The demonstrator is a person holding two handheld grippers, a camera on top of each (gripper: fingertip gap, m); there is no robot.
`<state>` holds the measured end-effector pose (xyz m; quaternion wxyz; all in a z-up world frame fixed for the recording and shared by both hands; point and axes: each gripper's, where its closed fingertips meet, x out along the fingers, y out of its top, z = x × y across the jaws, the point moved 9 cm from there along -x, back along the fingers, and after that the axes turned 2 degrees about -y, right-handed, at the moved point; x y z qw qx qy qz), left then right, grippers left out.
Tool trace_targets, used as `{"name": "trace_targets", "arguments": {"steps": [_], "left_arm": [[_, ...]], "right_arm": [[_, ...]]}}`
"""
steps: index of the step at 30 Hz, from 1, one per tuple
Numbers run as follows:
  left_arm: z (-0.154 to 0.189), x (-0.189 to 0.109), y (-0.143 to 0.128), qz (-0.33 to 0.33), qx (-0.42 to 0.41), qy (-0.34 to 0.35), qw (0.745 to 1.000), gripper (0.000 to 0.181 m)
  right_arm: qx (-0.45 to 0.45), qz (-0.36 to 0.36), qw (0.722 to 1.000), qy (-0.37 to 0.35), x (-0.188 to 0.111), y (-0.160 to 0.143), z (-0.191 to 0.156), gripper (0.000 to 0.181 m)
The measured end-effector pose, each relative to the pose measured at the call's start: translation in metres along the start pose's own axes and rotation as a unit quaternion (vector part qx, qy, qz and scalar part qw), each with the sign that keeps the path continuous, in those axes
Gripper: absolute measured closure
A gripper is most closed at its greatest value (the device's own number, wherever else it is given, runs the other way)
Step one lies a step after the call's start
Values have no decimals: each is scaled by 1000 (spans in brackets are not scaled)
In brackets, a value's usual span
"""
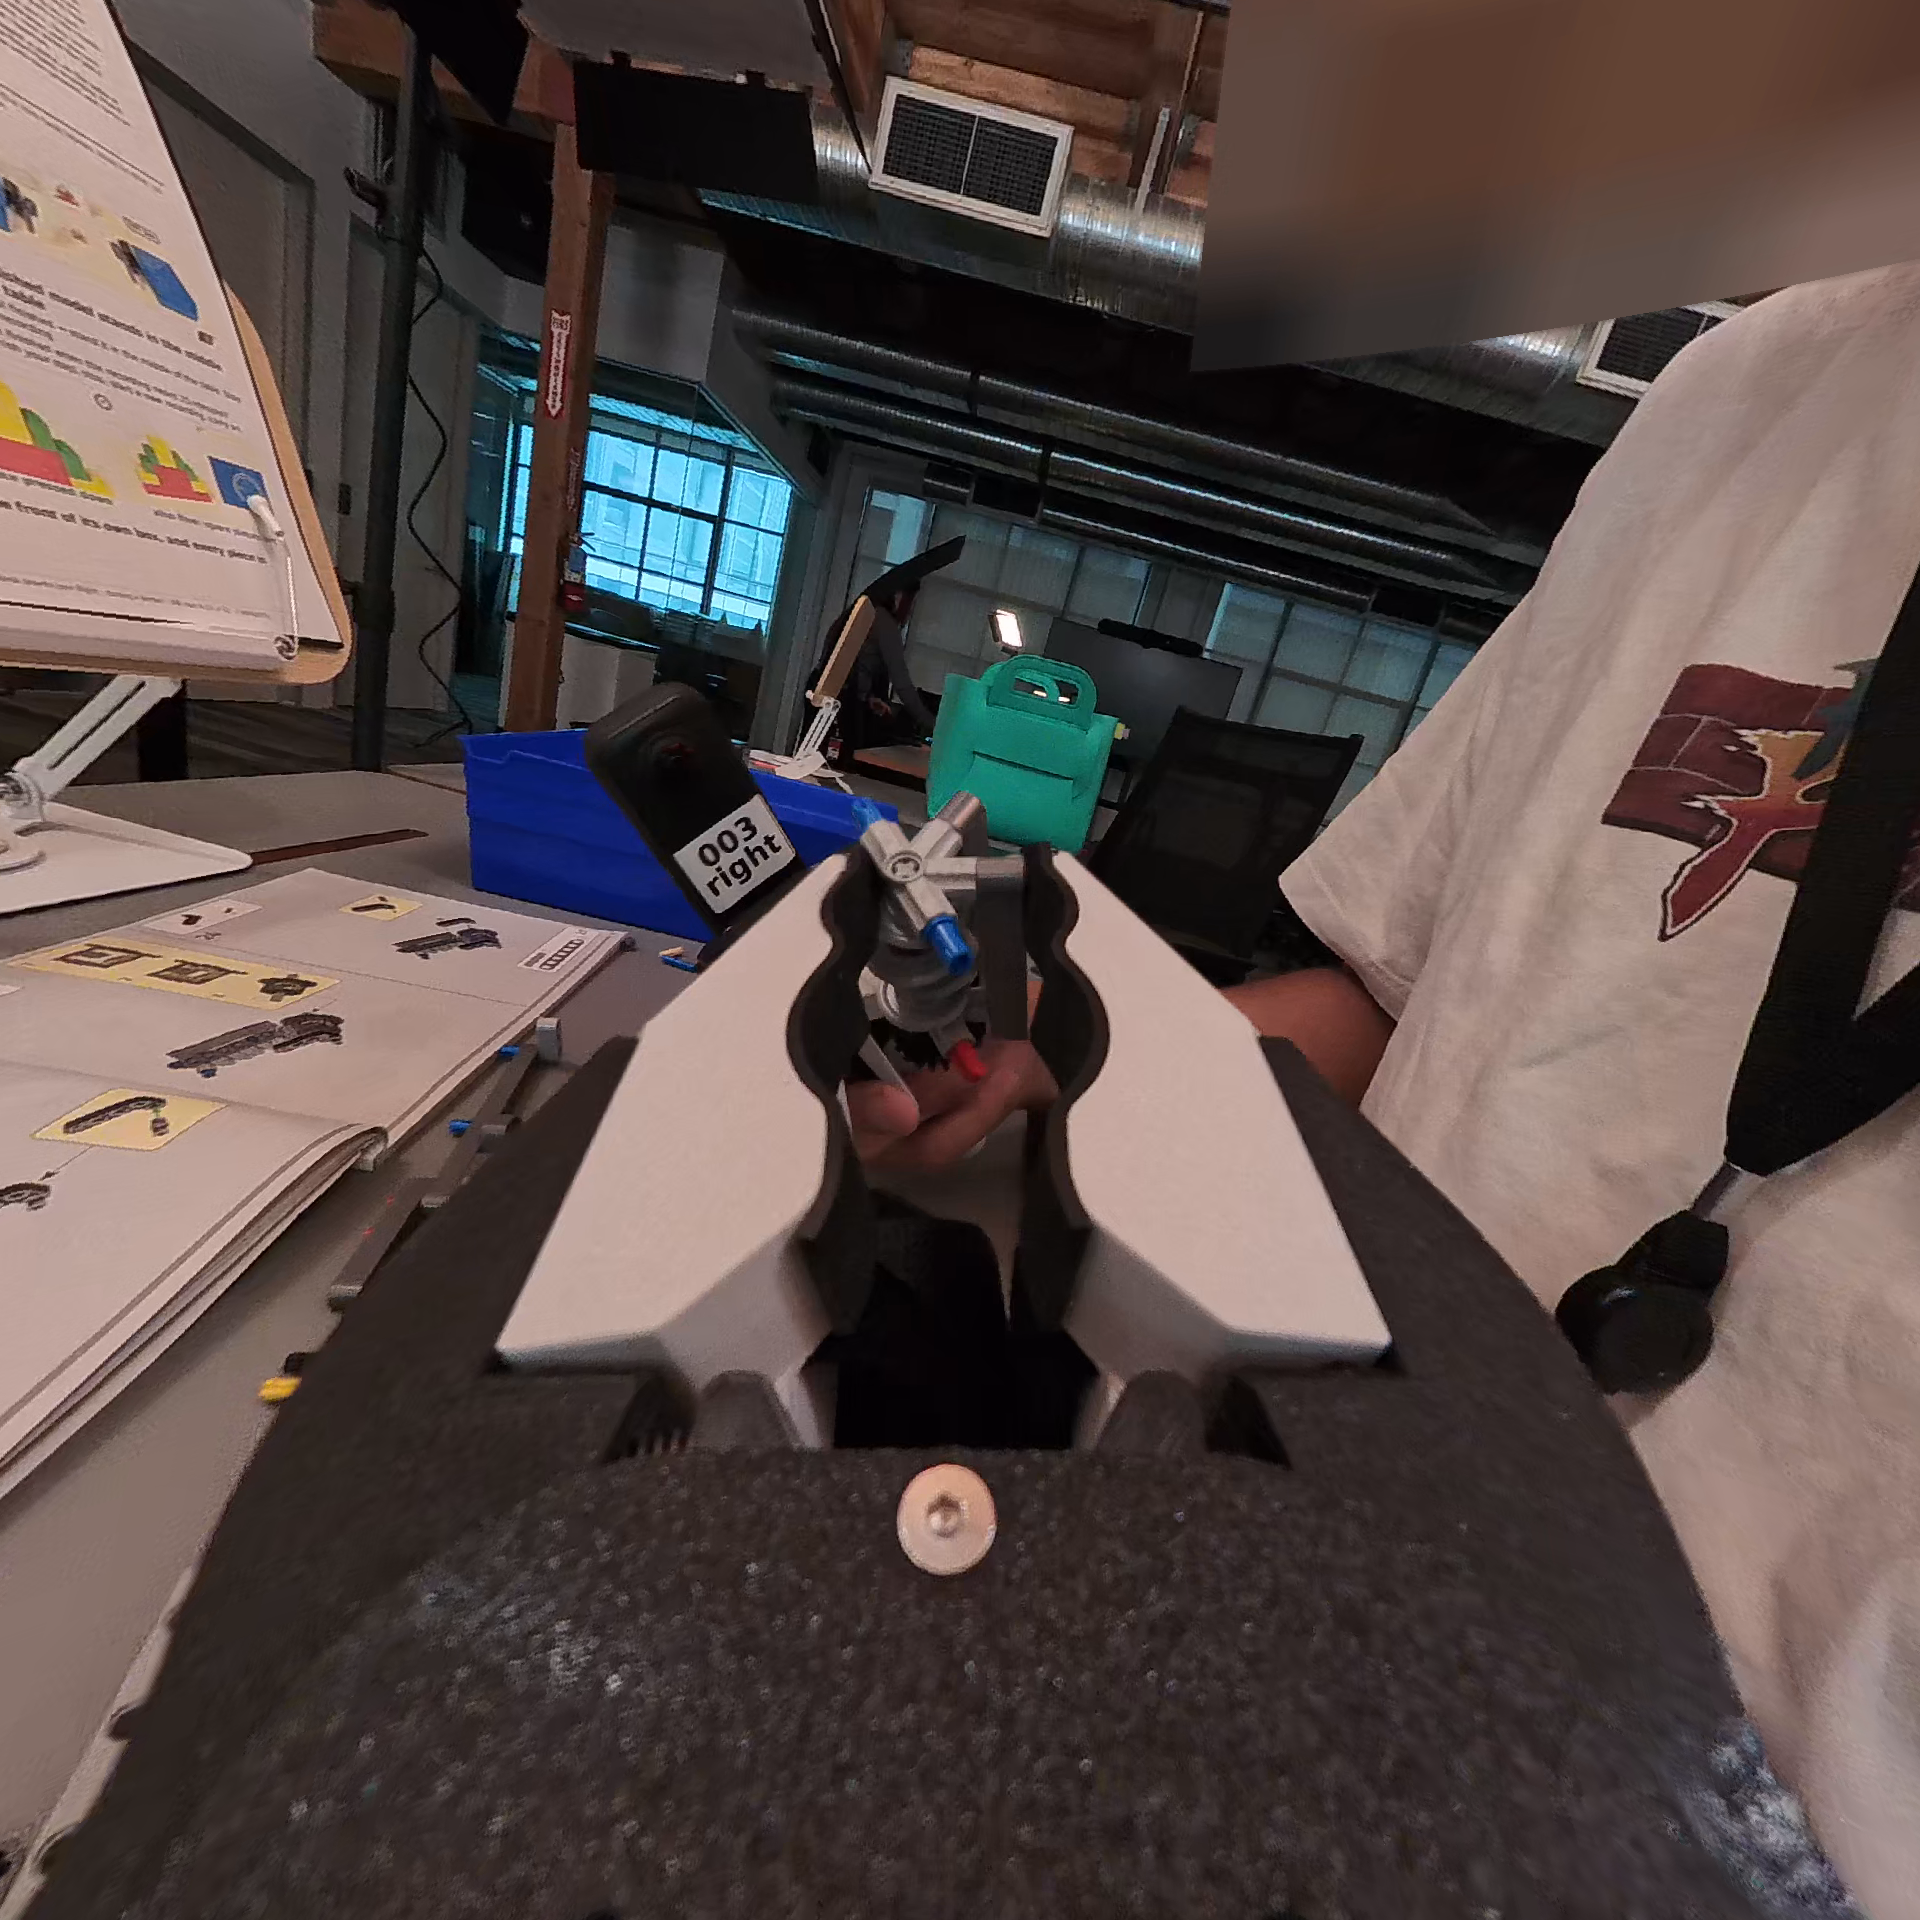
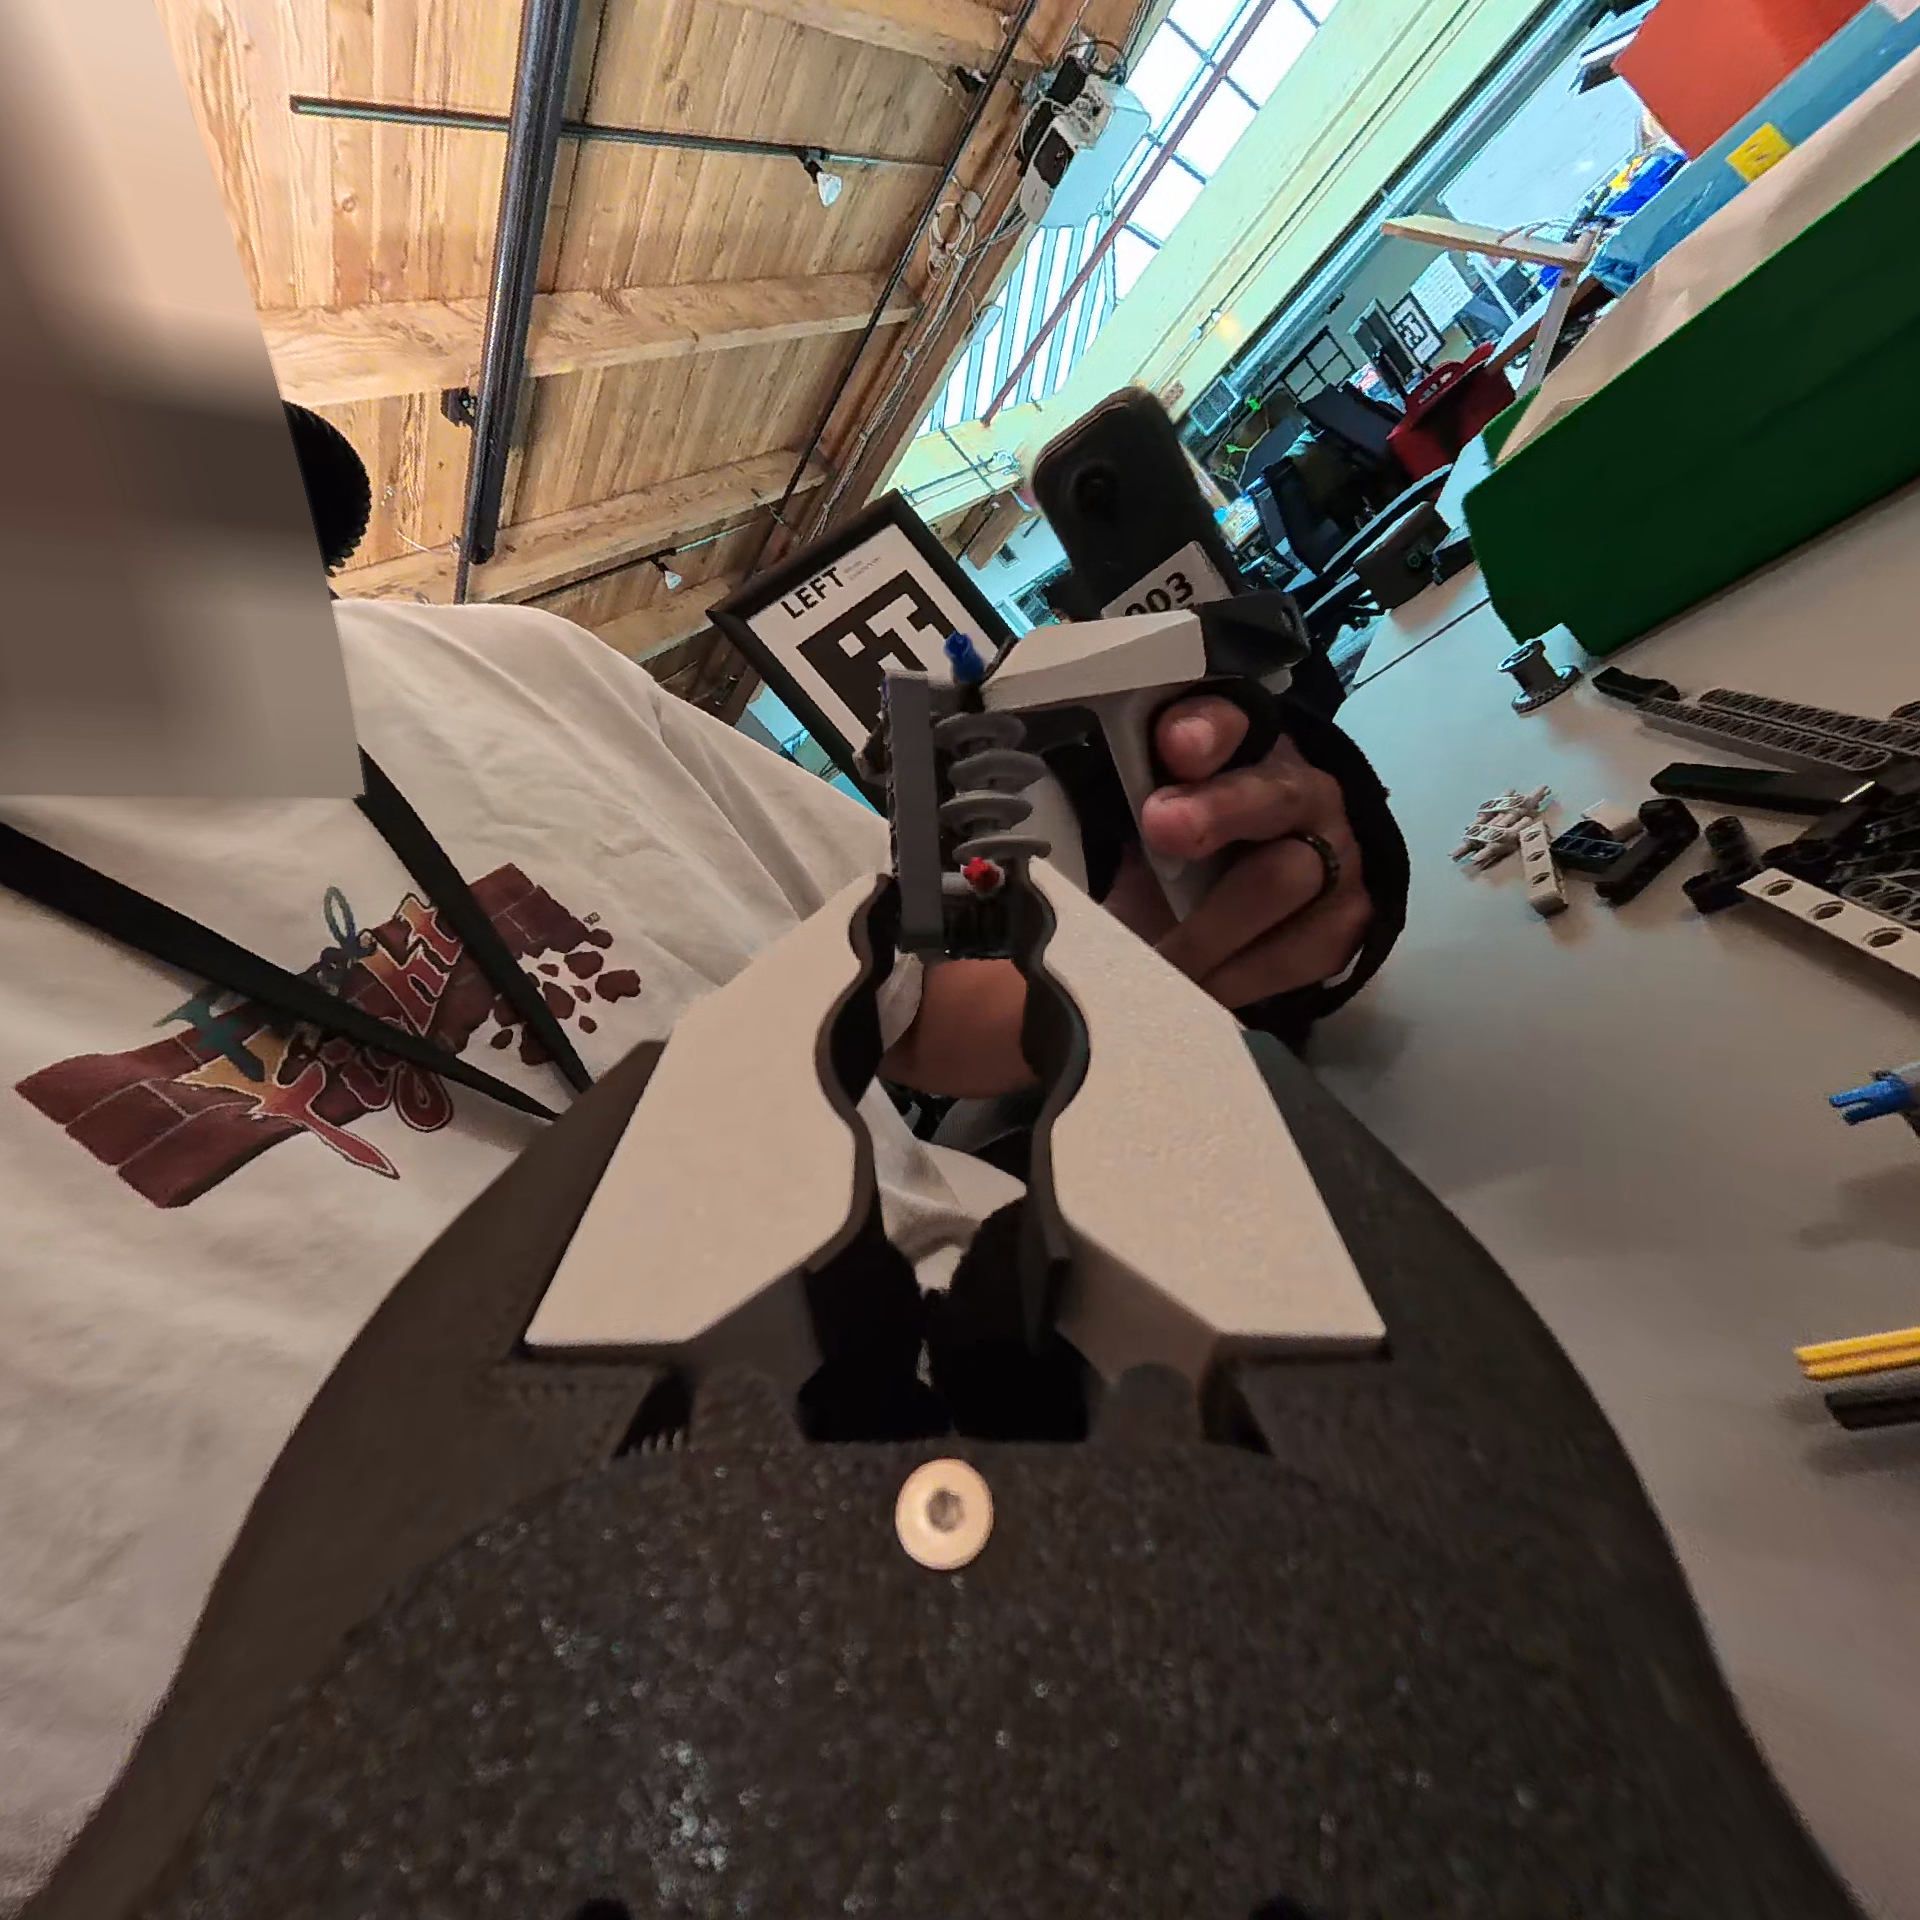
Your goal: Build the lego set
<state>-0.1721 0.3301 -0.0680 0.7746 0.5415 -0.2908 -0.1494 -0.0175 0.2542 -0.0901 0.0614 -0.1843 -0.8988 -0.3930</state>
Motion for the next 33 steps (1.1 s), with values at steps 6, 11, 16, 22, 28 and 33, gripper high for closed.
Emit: {"name": "trace_targets", "arguments": {"steps": [6,11,16,22,28,33], "left_arm": [[-16,-5,-1,13,-88,45,995,154],[-46,-25,-18,98,-277,158,943,155],[-51,-27,-32,149,-403,184,884,154],[-45,-20,-31,111,-465,190,858,155],[-40,-25,-31,127,-497,204,834,155],[-27,-23,-29,128,-508,203,827,155]], "right_arm": [[-8,21,999,-45,-5,6,4,148],[-217,-32,911,-350,-8,13,0,112],[-396,-109,757,-509,25,9,-21,126],[-486,-169,678,-525,42,-6,-18,147],[-517,-197,644,-529,49,-14,-27,134],[-549,-258,554,-571,57,-26,-25,128]]}}
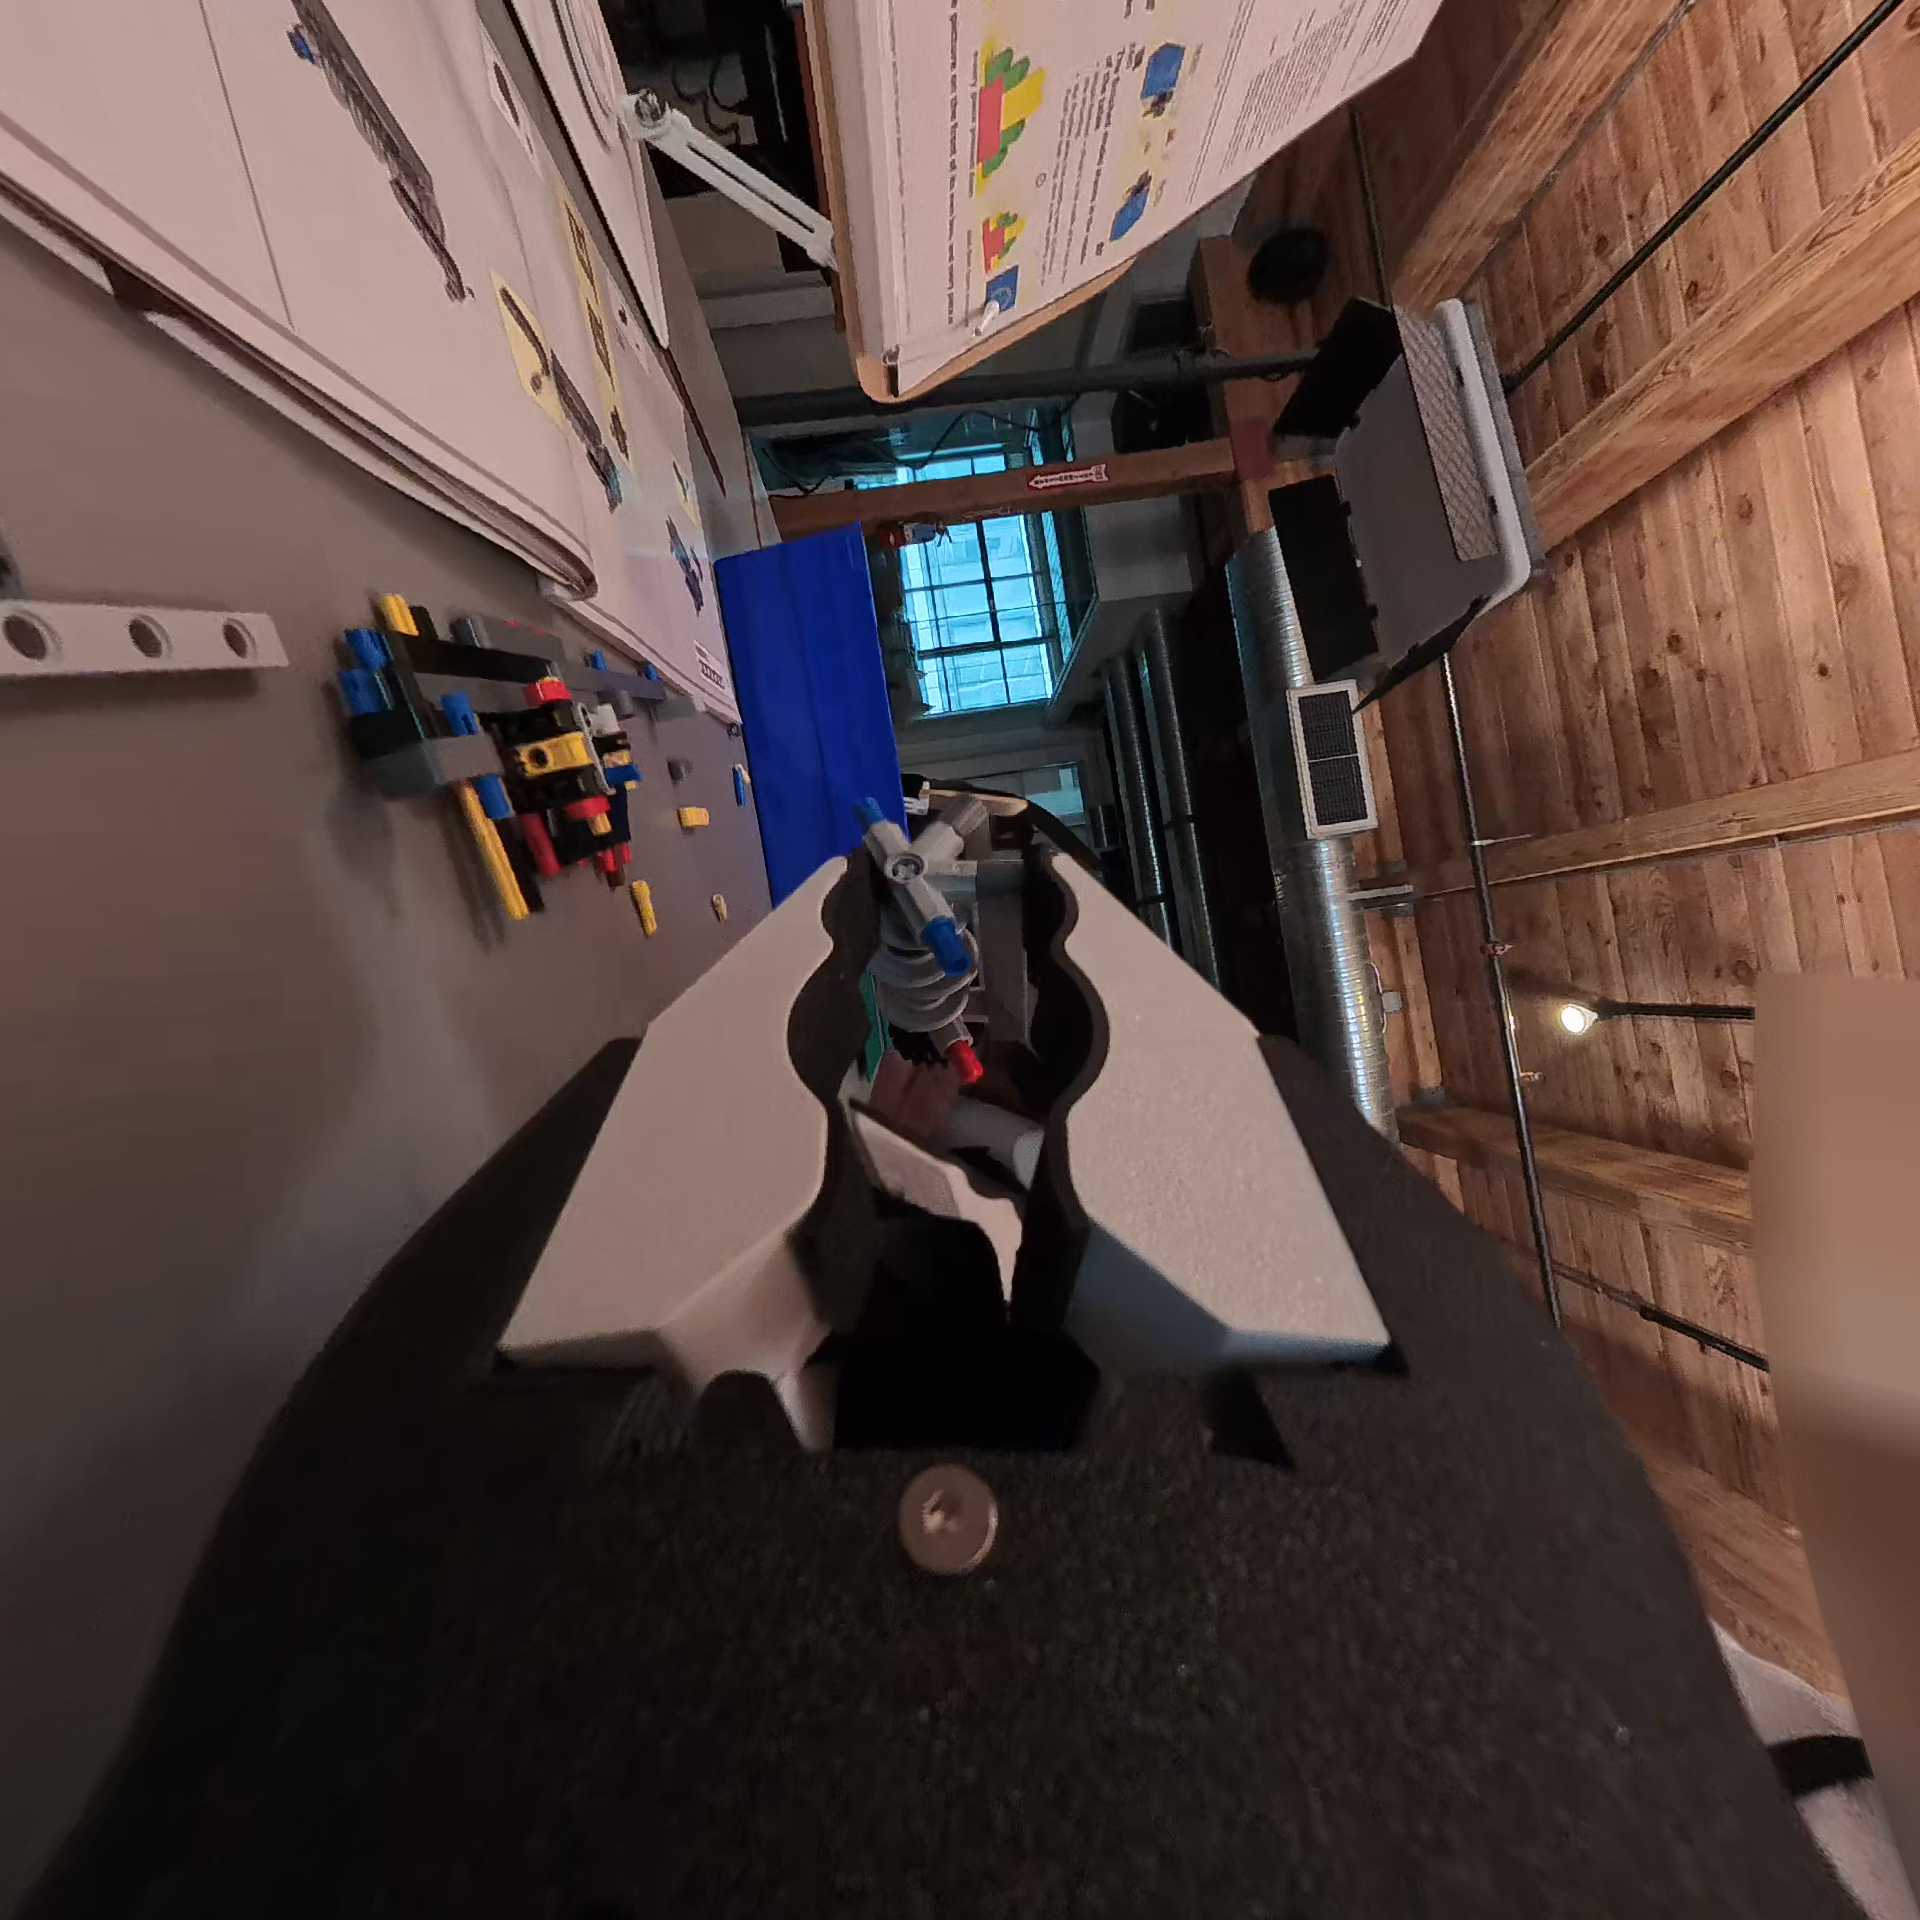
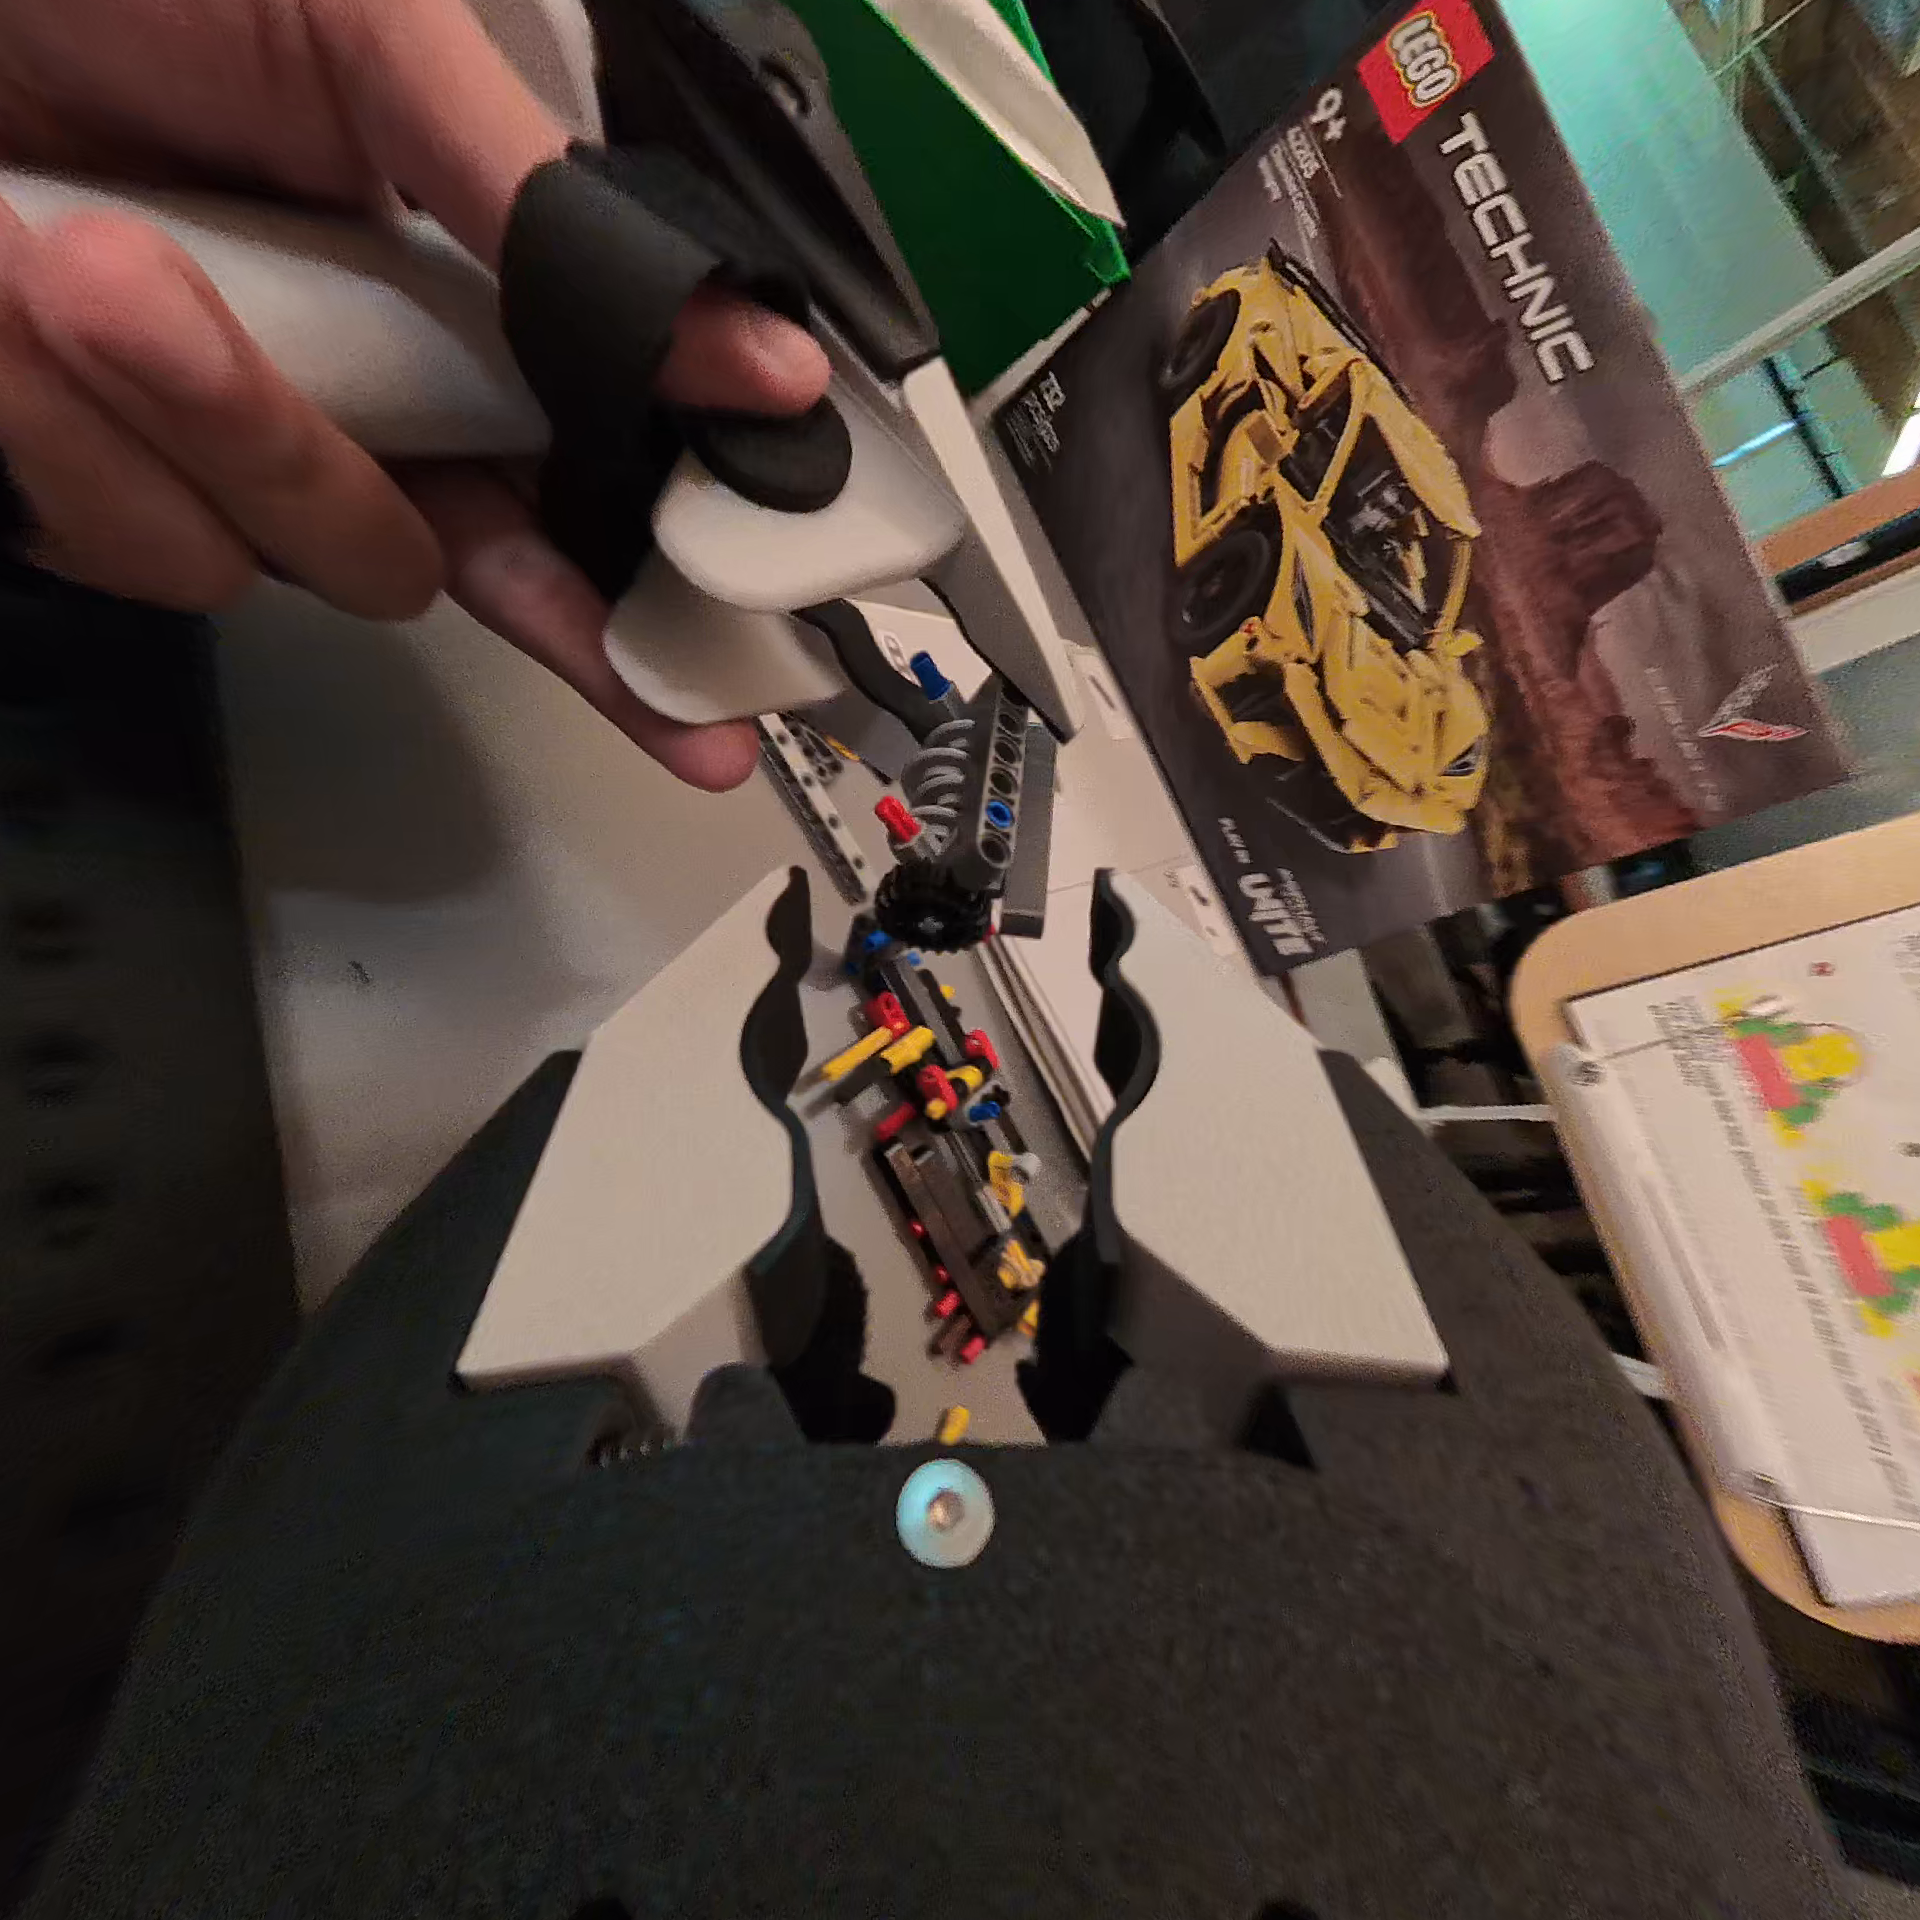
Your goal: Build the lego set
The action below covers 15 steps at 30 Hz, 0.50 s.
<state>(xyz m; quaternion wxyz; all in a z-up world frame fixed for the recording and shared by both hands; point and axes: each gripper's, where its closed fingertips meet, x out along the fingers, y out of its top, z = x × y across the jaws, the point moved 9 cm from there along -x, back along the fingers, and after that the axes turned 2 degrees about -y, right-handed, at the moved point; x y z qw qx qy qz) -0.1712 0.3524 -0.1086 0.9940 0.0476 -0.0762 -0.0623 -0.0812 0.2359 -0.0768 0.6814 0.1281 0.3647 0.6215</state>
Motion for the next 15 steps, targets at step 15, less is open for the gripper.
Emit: {"name": "trace_targets", "arguments": {"steps": [15], "left_arm": [[20,-6,-49,30,159,96,982,155]], "right_arm": [[-47,-92,991,-81,-14,7,-26,149]]}}
